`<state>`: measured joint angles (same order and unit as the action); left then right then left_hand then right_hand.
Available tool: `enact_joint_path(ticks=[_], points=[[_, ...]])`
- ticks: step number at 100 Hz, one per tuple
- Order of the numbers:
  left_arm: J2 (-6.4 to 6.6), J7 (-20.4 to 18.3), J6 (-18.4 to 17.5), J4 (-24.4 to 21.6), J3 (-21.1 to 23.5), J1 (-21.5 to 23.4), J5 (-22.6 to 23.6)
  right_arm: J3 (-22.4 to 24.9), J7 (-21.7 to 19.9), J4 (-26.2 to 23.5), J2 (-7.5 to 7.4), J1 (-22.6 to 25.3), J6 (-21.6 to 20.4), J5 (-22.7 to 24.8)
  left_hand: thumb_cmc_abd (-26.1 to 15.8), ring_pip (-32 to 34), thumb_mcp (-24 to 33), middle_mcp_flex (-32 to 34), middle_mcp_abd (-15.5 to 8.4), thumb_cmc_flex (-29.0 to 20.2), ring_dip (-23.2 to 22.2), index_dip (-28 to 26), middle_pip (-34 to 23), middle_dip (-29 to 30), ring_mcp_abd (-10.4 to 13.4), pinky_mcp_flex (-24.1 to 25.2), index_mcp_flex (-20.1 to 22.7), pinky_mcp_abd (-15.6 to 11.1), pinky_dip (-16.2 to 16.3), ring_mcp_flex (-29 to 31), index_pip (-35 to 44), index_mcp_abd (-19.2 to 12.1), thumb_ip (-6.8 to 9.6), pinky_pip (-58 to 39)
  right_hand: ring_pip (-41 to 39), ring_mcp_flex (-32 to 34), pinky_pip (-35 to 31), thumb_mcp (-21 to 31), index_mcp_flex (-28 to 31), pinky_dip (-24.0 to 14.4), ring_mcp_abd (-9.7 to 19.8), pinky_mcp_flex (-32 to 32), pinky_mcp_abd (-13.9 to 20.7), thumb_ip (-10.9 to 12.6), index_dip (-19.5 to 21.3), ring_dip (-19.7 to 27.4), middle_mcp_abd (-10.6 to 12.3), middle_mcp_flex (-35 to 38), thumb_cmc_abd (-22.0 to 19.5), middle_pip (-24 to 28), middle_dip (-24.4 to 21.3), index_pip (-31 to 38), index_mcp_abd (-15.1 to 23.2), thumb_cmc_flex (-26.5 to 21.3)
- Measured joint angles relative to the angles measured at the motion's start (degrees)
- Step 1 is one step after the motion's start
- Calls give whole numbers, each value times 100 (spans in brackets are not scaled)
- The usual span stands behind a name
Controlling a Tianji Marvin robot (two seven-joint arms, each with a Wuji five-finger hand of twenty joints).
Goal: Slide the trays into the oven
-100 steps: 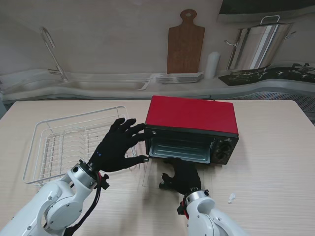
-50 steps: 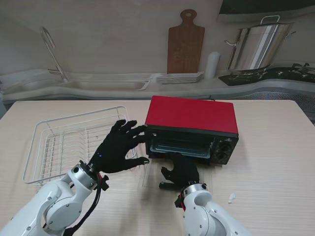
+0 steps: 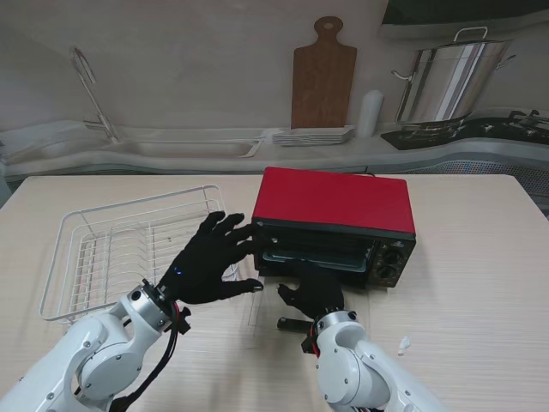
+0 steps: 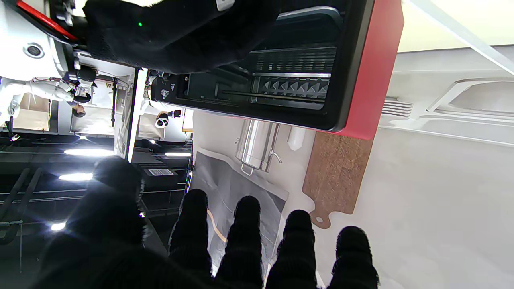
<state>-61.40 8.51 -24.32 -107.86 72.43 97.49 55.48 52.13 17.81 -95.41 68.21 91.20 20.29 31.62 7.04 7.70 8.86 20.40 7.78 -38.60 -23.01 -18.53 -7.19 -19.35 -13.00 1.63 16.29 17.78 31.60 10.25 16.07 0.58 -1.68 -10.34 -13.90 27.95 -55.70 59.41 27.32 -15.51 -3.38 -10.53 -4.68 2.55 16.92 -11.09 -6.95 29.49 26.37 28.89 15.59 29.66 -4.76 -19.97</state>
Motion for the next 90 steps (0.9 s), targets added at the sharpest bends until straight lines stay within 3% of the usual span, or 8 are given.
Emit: enact_joint_path(ticks=[90], points=[[18,-49,-36,5,-18,-44,64,-206,-83,241,99,-458,268,-232,-4,0,-67,0,-13,0,10,0,0,2,2,10,0,-20,-11,-1,-2,0,0,64,-86,65,-63,54,2,-54,-21,-55,-64,0,59,-2,0,93,-5,76,10,0,0,-8]])
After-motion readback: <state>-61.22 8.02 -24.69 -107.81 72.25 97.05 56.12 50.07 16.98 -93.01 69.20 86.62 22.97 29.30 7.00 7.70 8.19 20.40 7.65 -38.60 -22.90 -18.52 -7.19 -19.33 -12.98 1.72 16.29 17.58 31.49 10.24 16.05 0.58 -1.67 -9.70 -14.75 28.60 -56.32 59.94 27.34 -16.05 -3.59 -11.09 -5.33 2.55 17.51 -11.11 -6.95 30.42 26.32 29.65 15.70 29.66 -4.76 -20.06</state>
